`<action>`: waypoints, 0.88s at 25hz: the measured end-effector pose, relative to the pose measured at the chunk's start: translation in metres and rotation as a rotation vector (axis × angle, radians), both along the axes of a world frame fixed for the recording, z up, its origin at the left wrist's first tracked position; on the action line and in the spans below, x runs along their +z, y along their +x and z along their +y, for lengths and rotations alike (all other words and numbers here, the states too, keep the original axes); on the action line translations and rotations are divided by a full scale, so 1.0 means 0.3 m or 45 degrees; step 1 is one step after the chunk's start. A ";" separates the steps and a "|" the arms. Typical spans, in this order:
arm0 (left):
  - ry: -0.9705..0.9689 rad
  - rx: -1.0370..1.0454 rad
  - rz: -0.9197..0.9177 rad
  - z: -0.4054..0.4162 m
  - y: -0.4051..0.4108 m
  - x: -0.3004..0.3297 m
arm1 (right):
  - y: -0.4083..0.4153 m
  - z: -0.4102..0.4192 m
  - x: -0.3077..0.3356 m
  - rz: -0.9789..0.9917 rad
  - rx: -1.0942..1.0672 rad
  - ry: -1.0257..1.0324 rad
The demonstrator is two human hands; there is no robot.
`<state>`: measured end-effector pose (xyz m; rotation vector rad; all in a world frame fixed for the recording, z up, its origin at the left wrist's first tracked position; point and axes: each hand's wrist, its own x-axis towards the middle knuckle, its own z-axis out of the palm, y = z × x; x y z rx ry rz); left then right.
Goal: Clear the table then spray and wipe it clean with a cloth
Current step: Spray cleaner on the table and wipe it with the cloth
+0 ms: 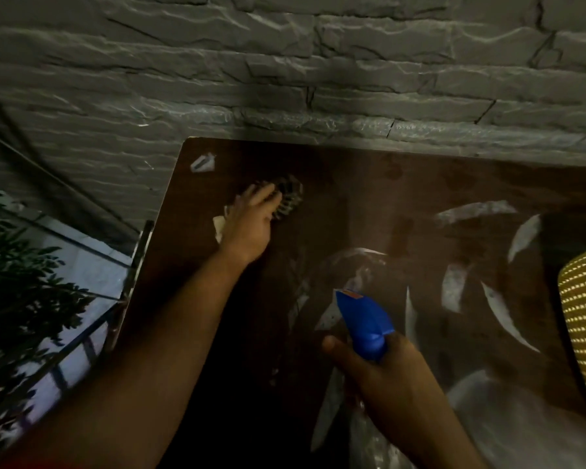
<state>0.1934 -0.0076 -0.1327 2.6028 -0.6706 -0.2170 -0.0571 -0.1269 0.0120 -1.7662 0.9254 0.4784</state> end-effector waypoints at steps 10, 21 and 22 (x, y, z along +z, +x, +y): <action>0.023 0.126 0.053 0.208 0.025 0.013 | -0.094 -0.105 0.059 -0.019 0.049 0.021; -0.055 0.019 0.045 0.066 0.030 0.012 | -0.062 -0.124 0.063 -0.070 -0.036 0.030; 0.001 0.052 0.044 0.018 0.053 0.023 | -0.056 -0.122 0.062 -0.076 -0.044 0.031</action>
